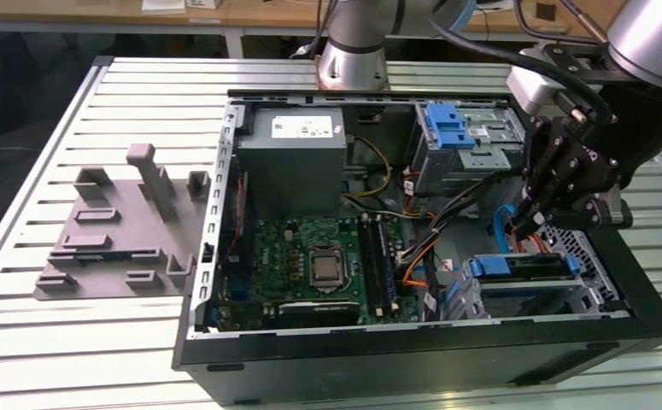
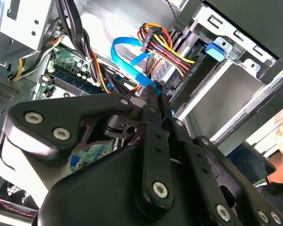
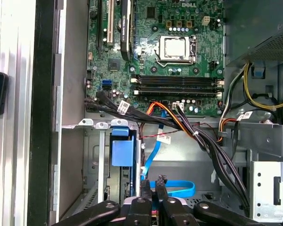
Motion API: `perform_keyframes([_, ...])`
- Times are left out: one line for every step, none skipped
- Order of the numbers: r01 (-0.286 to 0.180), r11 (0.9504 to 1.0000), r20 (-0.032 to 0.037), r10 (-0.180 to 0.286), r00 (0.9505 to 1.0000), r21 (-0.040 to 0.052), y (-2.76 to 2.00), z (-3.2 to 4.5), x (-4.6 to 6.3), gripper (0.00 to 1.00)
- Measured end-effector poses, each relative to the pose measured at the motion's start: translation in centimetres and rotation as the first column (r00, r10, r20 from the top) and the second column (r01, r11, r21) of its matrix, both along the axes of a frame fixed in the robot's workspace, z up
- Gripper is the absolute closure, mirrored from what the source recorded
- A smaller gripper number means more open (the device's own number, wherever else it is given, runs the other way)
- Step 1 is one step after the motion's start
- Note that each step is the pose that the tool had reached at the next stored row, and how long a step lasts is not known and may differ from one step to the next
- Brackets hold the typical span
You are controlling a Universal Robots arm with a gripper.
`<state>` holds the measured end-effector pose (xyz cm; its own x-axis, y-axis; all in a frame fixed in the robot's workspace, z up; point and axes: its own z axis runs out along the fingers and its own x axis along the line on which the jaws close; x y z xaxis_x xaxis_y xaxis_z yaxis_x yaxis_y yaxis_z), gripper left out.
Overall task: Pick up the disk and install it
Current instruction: 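Insert the second disk wire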
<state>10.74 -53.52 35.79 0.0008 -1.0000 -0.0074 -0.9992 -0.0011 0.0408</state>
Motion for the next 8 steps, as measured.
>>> perform_keyframes([0.0, 1.0, -0.0001, 0.0, 1.0, 0.0, 0.0, 0.0, 0.0, 0.84])
perform_keyframes([0.0, 1.0, -0.0002, 0.0, 1.0, -0.0002, 0.0, 0.01, 0.0, 0.77])
perform_keyframes([0.0, 1.0, -0.0002, 0.0, 1.0, -0.0003, 0.0, 0.02, 0.01, 0.77])
perform_keyframes([0.0, 1.0, -0.0003, 0.0, 1.0, -0.0005, 0.0, 0.03, 0.02, 0.77])
perform_keyframes([0.0, 1.0, -0.0003, 0.0, 1.0, -0.0007, 0.0, 0.03, 0.02, 0.77])
perform_keyframes([0.0, 1.0, -0.0003, 0.0, 1.0, -0.0007, 0.0, 0.03, 0.02, 0.77])
perform_keyframes([0.0, 1.0, -0.0003, 0.0, 1.0, -0.0008, 0.0, 0.03, 0.02, 0.77])
perform_keyframes([0.0, 1.0, -0.0003, 0.0, 1.0, -0.0008, 0.0, 0.02, 0.02, 0.77])
